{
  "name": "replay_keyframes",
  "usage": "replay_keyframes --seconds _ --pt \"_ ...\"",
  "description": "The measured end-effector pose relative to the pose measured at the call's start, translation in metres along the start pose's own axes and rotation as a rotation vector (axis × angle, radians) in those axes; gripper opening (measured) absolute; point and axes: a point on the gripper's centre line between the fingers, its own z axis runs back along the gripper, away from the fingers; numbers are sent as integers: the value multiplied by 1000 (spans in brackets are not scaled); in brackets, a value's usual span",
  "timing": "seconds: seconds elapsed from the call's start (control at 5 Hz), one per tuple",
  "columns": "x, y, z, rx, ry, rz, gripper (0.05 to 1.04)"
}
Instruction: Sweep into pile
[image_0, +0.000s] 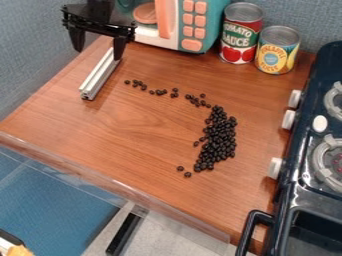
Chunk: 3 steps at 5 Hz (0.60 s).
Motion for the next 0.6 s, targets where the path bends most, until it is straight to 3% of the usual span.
replay_keyframes --seconds 0.2,0.6 --pt "-7 -4 -14 -1 39 -10 1001" --pt "8 -3 -28 -59 -51 -7 1001"
